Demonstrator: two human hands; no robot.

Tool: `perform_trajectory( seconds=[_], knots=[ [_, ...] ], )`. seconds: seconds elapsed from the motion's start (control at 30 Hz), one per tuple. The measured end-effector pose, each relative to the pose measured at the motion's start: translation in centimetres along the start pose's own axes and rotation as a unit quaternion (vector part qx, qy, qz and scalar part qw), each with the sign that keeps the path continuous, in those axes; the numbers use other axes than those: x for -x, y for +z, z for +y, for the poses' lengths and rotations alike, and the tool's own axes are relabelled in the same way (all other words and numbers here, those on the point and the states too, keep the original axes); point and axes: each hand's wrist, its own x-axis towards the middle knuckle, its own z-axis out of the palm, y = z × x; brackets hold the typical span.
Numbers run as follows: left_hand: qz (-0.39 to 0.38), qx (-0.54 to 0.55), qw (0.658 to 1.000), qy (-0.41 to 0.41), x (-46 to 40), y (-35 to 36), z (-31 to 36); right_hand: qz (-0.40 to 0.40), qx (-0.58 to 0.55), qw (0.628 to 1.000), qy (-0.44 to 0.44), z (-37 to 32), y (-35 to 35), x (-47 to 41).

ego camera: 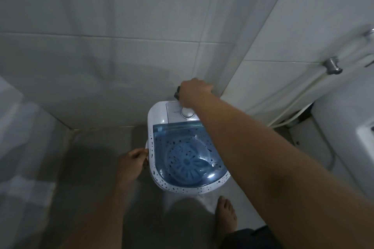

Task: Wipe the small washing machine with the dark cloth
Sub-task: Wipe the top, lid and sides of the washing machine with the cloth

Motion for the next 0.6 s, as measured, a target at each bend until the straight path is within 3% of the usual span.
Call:
perform_trajectory(
  seconds=[0.17, 0.3, 0.43, 0.53, 0.6],
  knots=[
    [0.002, 0.002, 1.0, -0.001, -1.1, -0.3, -1.3, -0.052, -0.066, 0.996, -0.034, 5.9, 1.1, -2.3],
    [-0.007, 0.001, 1.0, -0.001, -0.1, -0.5, -0.6, 0.047, -0.099, 0.994, 0.006, 8.8, 5.3, 0.5],
    [-0.016, -0.007, 1.0, 0.004, 0.2, -0.8, -0.4, 0.164, -0.049, 0.981, -0.093, 8.7, 10.6, 6.9],
    [-0.019, -0.008, 1.0, 0.011, 0.6, -0.7, 0.2, 0.18, 0.0, 0.976, -0.121, 9.8, 10.9, 6.9],
    [-0.007, -0.01, 1.0, 0.015, 1.1, -0.4, 0.8, 0.176, -0.002, 0.981, -0.081, 9.9, 9.5, 5.2]
  ],
)
